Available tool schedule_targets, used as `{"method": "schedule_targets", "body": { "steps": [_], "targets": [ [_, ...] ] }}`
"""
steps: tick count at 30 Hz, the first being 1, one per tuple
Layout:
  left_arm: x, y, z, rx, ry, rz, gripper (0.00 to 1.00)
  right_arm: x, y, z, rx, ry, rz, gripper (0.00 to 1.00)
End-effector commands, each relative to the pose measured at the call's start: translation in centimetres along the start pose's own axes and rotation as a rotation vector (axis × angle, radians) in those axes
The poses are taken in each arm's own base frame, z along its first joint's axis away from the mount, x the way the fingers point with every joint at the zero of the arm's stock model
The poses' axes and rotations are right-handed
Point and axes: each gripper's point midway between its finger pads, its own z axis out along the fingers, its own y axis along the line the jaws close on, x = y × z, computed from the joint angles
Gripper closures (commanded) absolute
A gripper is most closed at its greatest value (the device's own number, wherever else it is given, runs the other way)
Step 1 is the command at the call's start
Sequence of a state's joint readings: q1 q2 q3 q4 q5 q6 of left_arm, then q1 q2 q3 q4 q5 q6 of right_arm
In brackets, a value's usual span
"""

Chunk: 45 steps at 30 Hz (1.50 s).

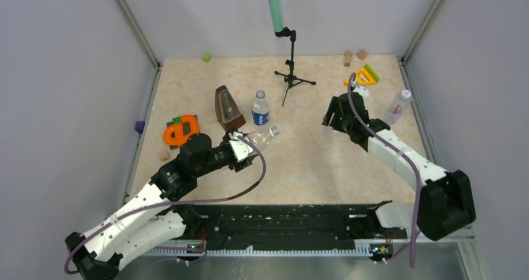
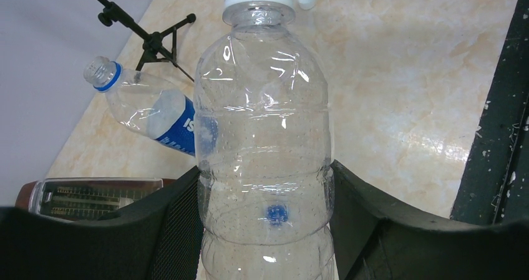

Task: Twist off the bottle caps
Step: Pick up the bottle cap from the center of the board.

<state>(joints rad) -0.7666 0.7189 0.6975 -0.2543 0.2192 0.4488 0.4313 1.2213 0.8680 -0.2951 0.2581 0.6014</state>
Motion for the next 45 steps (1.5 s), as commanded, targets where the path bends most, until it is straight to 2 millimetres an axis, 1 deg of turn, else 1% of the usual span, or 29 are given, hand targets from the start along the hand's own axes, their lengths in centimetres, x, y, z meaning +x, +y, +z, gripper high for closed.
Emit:
{"method": "schedule_targets", "body": {
  "steps": [1,3,7,11,13,14,20,22,26,28,30,37,41,42,45],
  "targets": [
    [-1.8,0.5,-0.8,-0.038,-0.083,-0.011,1.00,-0.3,-3.4,2.3,0.172,0.054,-0.090,0.38],
    [-2.0,0.6,-1.2,-0.053,-0.103,-0.010,1.00,0.3,-4.6,3.9,0.222,0.090,-0.098,0.40],
    [-2.5,1.0,-1.8,-0.086,-0.138,0.000,1.00,1.1,-5.3,5.9,0.246,0.143,-0.130,0.41],
    [-2.3,0.9,-1.9,-0.084,-0.133,-0.005,1.00,1.7,-6.3,7.5,0.288,0.173,-0.139,0.41],
    [-2.2,0.7,-1.9,-0.077,-0.129,-0.013,1.00,1.9,-6.4,8.3,0.281,0.192,-0.139,0.41],
    [-2.2,0.6,-1.9,-0.075,-0.129,-0.017,1.00,2.4,-6.4,8.7,0.274,0.216,-0.143,0.41],
    [-2.3,0.8,-2.1,-0.083,-0.130,-0.013,1.00,3.2,-7.0,9.8,0.300,0.265,-0.178,0.43],
    [-2.3,0.9,-2.1,-0.087,-0.131,-0.010,1.00,3.6,-6.9,10.1,0.285,0.276,-0.182,0.45],
    [-2.3,0.8,-2.1,-0.083,-0.128,-0.008,1.00,4.3,-7.0,10.7,0.284,0.296,-0.191,0.53],
    [-2.4,0.8,-2.0,-0.080,-0.127,-0.013,1.00,4.6,-7.2,10.9,0.289,0.308,-0.201,0.54],
    [-2.6,0.7,-2.1,-0.076,-0.133,-0.018,1.00,4.7,-7.4,11.1,0.295,0.311,-0.212,0.57],
    [-3.1,0.9,-2.3,-0.081,-0.147,-0.018,1.00,4.7,-7.6,11.3,0.289,0.316,-0.252,0.59],
    [-3.0,0.9,-2.0,-0.074,-0.140,-0.020,1.00,5.6,-6.1,11.4,0.192,0.350,-0.243,0.87],
    [-2.8,0.8,-1.9,-0.073,-0.136,-0.021,1.00,5.9,-5.6,11.3,0.163,0.361,-0.240,0.89],
    [-2.8,0.8,-1.7,-0.069,-0.129,-0.023,1.00,7.0,-4.1,10.7,0.085,0.387,-0.243,0.90]
  ]
}}
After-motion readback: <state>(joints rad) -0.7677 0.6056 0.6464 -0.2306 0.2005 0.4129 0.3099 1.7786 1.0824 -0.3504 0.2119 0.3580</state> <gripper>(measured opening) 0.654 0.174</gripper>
